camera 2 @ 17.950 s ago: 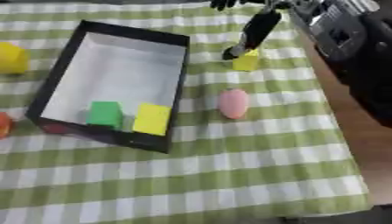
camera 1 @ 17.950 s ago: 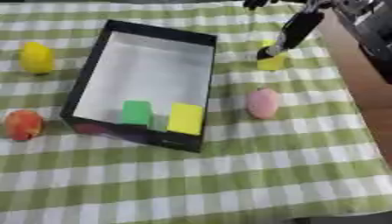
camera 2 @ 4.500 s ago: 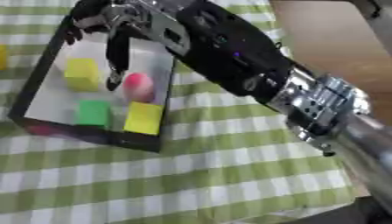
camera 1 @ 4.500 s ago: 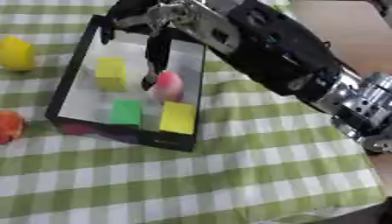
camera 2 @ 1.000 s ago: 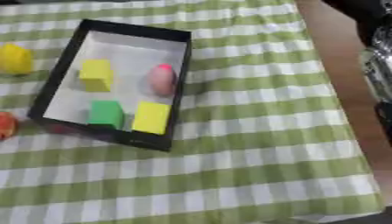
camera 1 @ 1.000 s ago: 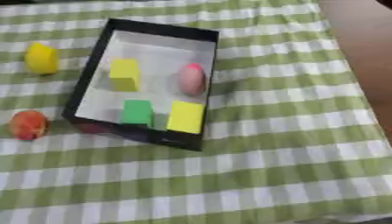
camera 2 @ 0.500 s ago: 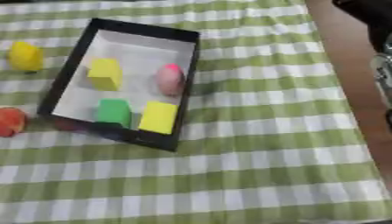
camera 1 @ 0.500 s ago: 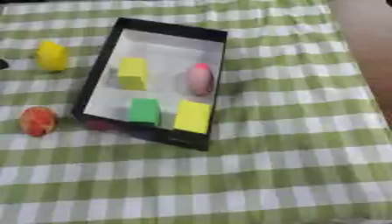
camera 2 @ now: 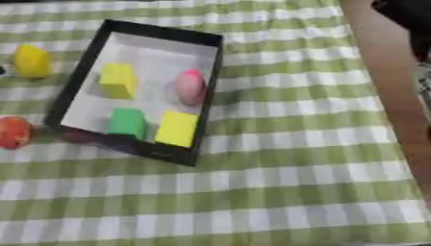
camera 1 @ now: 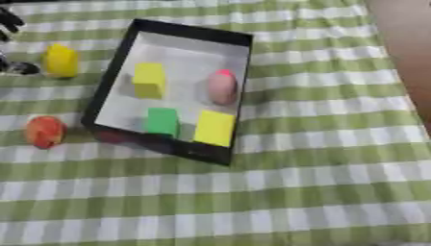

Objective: Pick up objects on the table and place them in the box.

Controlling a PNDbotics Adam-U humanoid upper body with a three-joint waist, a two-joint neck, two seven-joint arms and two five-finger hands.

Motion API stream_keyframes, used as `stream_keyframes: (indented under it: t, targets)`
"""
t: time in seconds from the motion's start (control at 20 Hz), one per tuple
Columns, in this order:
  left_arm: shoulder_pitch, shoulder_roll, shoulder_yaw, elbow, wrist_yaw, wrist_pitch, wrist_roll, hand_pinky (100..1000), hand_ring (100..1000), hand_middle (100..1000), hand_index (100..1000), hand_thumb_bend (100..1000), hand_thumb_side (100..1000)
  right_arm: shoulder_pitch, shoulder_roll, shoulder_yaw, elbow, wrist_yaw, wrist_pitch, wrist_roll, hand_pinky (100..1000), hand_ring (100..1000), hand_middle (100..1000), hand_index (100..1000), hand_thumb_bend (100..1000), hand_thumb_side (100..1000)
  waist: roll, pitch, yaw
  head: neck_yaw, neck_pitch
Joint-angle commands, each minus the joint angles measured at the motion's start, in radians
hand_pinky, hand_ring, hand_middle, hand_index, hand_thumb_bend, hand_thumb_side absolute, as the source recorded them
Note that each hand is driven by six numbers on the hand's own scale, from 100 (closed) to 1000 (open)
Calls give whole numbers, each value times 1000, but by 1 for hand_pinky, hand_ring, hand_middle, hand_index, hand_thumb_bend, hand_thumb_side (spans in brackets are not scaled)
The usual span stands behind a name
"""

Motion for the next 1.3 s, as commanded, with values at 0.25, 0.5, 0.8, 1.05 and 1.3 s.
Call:
stream_keyframes:
  t: [0.25, 0.5, 0.8, 1.05, 1.3]
  targets:
    - [-36, -53, 31, 76, -66, -17, 32, 792, 746, 744, 846, 622, 100, -15, -6, -4, -18, -13, 8, -1, 912, 798, 680, 773, 382, 298, 5, -25, -10, 13, -3]
    - [-47, -100, 41, 127, -119, -31, 72, 778, 739, 736, 857, 595, 100, -22, 0, 1, -18, -17, 14, 2, 912, 797, 679, 772, 384, 299, 4, -22, -17, 21, -3]
    - [-51, -127, 57, 154, -189, -28, 151, 710, 679, 654, 777, 397, 100, -24, 5, 2, -18, -21, 24, 0, 912, 795, 678, 773, 382, 301, 3, -19, -20, 25, -3]
    - [-52, -140, 66, 159, -252, -21, 250, 618, 572, 525, 625, 157, 100, -26, 9, 4, -18, -32, 26, 5, 916, 797, 681, 774, 367, 308, 1, -19, -22, 27, -3]
    - [-54, -107, 39, 73, -236, -40, 234, 627, 576, 519, 614, 142, 100, -24, 4, 2, -18, -33, 24, 7, 918, 798, 682, 775, 361, 309, 3, -21, -18, 12, -3]
